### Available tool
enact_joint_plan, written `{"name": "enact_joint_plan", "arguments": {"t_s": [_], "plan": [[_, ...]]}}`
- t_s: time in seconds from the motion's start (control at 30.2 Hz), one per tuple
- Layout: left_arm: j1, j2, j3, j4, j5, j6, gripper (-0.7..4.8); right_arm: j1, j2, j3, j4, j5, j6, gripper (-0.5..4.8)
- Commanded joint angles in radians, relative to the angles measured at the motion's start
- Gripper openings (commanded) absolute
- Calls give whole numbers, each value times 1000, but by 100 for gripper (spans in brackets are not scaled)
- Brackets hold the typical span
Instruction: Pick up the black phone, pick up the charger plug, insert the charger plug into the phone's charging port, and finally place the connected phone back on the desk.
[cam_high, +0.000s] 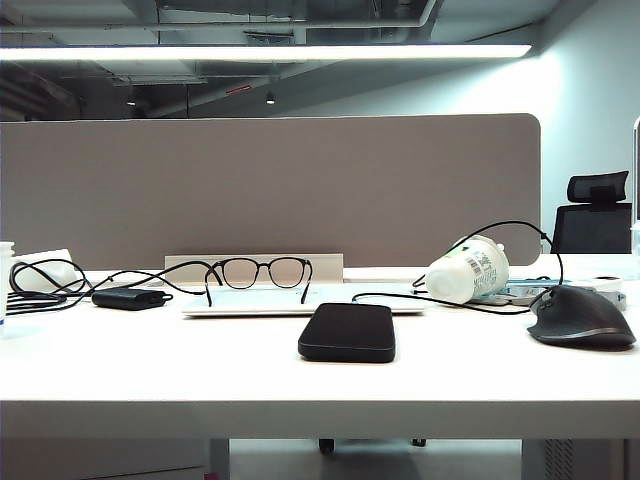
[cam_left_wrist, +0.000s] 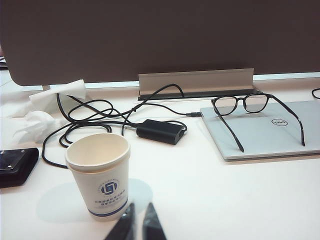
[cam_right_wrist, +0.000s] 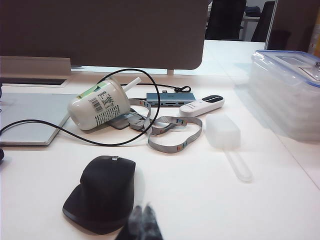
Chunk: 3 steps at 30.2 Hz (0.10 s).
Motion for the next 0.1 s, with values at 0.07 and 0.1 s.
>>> {"name": "enact_joint_plan", "arguments": {"t_s": [0.07,0.1], "plan": [[2,0,0,9,5,-3,28,0,0,-4,14,-3,4,-1],[2,0,0,9,5,-3,27,0,0,-4,14,-3,4,-1]]}}
